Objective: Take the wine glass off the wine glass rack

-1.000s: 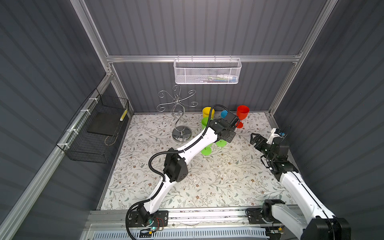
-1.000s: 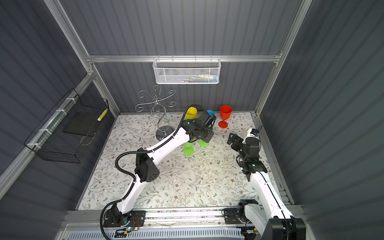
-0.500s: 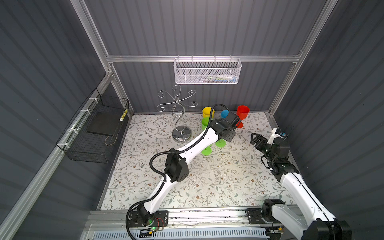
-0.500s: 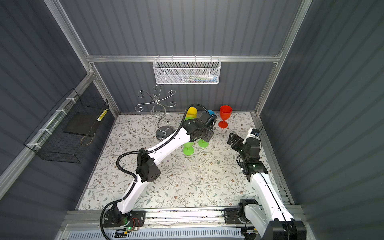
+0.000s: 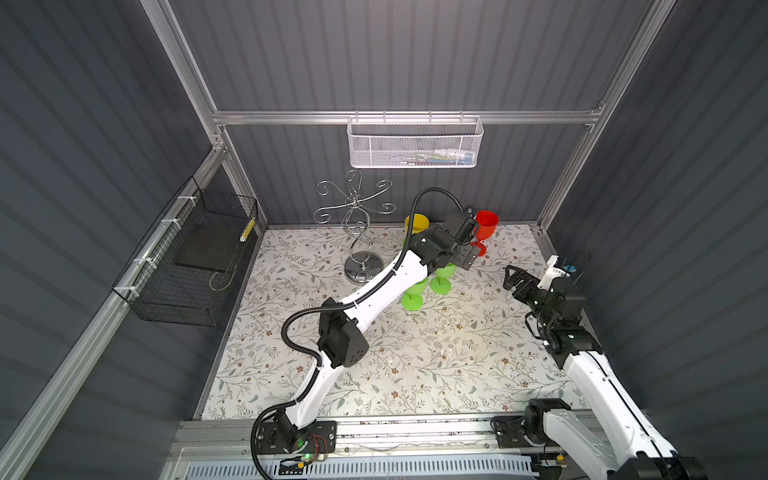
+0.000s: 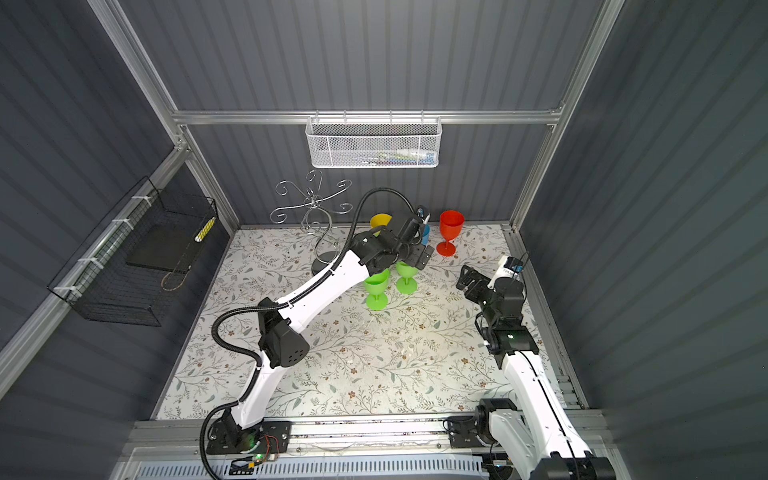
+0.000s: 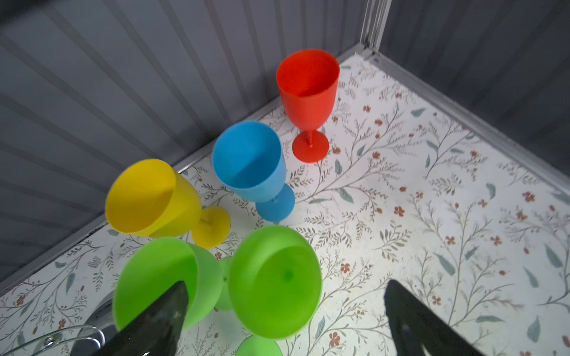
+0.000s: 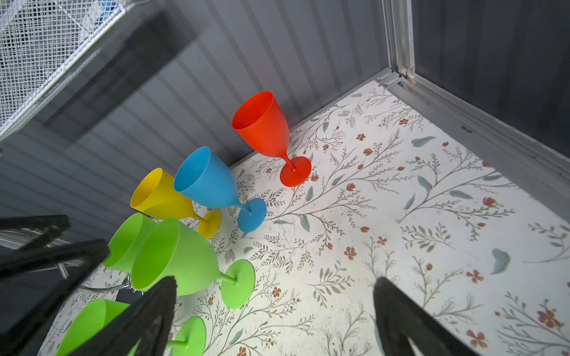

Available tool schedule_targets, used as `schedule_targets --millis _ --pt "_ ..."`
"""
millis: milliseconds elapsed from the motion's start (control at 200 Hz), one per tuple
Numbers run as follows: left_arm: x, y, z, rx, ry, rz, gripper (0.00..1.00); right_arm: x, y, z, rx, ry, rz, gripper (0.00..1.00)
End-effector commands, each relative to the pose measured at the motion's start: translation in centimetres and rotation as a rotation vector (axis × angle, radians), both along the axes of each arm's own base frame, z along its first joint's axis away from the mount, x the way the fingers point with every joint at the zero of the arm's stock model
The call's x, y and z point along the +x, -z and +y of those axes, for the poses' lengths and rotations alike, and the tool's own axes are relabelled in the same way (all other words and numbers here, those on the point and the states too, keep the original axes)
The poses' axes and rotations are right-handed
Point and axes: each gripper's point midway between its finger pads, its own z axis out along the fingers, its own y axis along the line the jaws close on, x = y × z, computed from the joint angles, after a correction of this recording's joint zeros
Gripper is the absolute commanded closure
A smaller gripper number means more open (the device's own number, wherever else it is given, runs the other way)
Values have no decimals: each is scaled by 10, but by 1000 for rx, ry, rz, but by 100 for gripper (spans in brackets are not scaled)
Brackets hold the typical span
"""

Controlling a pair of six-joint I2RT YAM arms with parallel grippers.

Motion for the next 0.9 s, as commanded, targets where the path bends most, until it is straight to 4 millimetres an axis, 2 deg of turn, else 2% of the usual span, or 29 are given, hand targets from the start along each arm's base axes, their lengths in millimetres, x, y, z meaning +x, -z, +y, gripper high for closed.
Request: schedule_targets --millis 0,170,270,370,505,510,525,565,655,786,896 --pt "-4 -55 18 -84 -24 -111 0 -4 -18 -6 -86 20 -48 1" --pt "-28 -103 56 -199 -51 -215 0 -11 -29 -13 -168 43 -121 1" --pt "-49 -122 84 -232 -54 -260 0 -13 -29 -15 -218 47 -147 1" --pt "-68 -130 117 -245 -75 -306 0 -13 -26 -19 -268 63 -159 1" --pt "-101 -127 164 -259 -89 -350 0 -12 -17 -22 -328 69 -171 1" --pt "-101 -118 164 -243 -88 -341 0 -12 -17 -22 -330 68 -172 1" --pt "-104 -111 169 -233 -88 -338 0 -12 -15 -22 -336 71 -174 1" --pt "-112 -106 182 -225 -99 -345 0 -12 -11 -23 -352 72 -177 1" --pt "-123 -77 210 -157 -135 -356 0 -10 -2 -22 -380 71 -182 1" --pt "-128 -36 249 -90 -245 -424 0 -9 7 -20 -413 60 -201 1" --pt "-128 -16 270 -119 -342 -477 0 -9 16 -21 -436 65 -199 1"
